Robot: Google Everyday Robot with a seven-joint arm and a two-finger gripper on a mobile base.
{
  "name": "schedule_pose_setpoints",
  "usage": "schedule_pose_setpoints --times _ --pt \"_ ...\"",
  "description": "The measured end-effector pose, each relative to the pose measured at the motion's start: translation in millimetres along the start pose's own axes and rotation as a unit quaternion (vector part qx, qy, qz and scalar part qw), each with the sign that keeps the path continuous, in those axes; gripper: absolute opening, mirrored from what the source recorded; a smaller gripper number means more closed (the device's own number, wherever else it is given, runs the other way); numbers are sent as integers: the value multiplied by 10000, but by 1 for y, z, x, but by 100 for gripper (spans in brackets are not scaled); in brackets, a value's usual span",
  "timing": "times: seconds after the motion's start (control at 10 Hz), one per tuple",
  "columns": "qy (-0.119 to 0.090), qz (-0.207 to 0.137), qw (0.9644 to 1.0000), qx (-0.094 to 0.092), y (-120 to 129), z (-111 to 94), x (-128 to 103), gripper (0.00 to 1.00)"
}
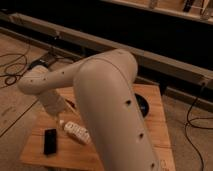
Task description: Stand the bottle upright
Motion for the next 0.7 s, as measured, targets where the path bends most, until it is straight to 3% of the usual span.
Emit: schedule_pose_setpoints --times 0.4,0.7 --pt "706 -525 9956 321 15 32 -23 65" --pt "1026 -614 9918 457 10 48 -38 65"
